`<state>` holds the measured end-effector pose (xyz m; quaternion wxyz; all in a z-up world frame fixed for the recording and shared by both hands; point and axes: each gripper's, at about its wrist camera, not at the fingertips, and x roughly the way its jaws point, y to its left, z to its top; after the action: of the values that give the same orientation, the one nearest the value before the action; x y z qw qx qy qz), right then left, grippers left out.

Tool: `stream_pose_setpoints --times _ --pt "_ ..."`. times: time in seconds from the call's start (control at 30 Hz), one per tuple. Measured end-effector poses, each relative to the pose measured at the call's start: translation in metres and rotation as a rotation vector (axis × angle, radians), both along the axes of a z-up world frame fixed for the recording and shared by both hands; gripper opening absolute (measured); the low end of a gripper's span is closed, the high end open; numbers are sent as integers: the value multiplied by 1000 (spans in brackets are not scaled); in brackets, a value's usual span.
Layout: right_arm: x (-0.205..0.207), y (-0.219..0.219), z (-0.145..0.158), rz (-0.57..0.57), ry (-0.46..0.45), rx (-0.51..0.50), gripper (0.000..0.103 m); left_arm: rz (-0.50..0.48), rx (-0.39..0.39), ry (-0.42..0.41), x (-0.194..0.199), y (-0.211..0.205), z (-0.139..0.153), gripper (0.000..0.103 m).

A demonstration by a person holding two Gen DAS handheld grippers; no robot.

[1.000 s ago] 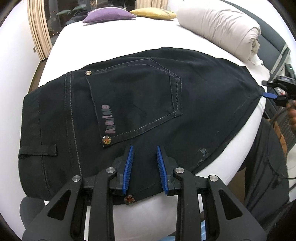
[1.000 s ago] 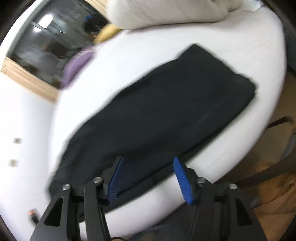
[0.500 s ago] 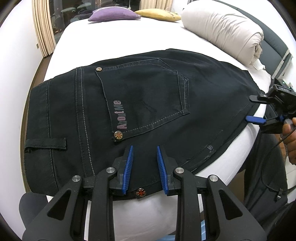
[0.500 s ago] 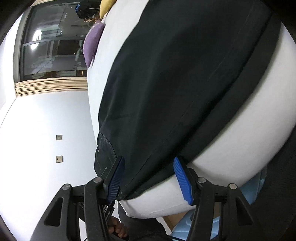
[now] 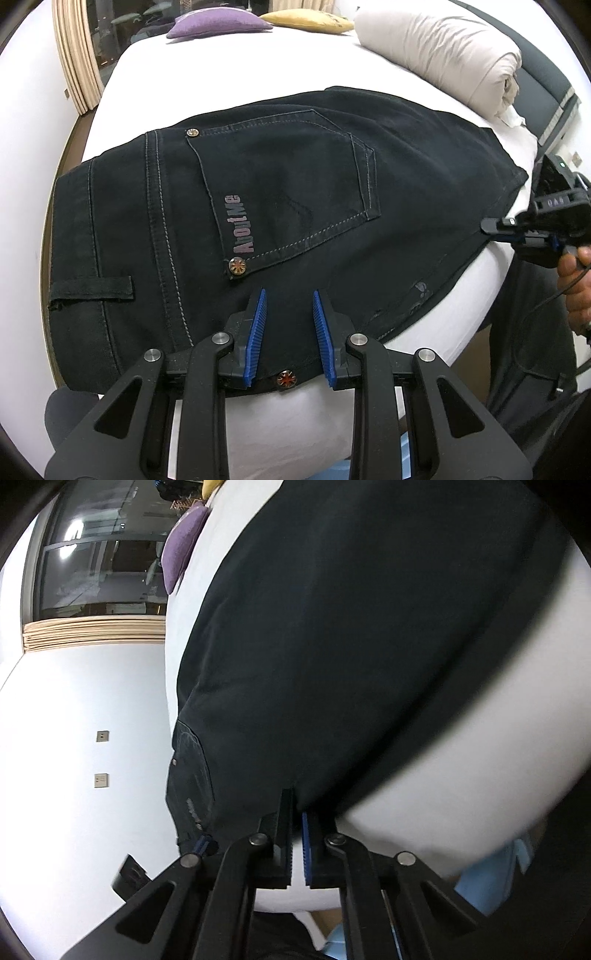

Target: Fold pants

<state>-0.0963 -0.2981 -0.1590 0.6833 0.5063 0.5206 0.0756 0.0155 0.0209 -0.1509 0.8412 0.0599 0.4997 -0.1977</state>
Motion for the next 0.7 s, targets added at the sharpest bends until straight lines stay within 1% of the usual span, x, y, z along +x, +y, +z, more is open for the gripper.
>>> stream_pose_setpoints --times 0.03,0.13,0.17,0.2,0.27,0.33,0.4,0.43,0.47,0.5,0.53,0.7 --pt "-6 -5 -3 -6 -1 13 1 -1 -2 2 0 0 0 25" --pt "-4 -11 -4 -4 -13 24 2 0 -1 1 1 -1 -1 25" --pt "-5 -15 -4 -18 -18 41 7 2 -3 0 1 -1 -1 25" --pt "-6 -24 -4 -41 -26 54 10 6 -6 -1 0 0 -1 25" --pt "-4 -38 -3 -102 -42 64 24 10 -10 -1 0 1 -1 25" --pt "-4 -53 -5 -158 -46 83 27 12 -10 -2 0 1 -1 25" --pt "-2 -72 -7 -219 -61 80 27 10 -4 -3 0 0 -1 25" --pt "0 -78 -7 -240 -64 72 23 9 -1 -2 0 0 -1 25" --pt "1 -86 -8 -254 -64 52 13 8 0 -2 0 0 -1 25" --pt "-1 -90 -9 -259 -51 29 6 8 1 -1 0 0 -1 25" --pt "-4 -94 -10 -266 -46 23 1 8 1 0 0 -1 -2 25" --pt "-15 -90 -11 -254 -49 10 1 12 11 1 1 -2 -2 25"
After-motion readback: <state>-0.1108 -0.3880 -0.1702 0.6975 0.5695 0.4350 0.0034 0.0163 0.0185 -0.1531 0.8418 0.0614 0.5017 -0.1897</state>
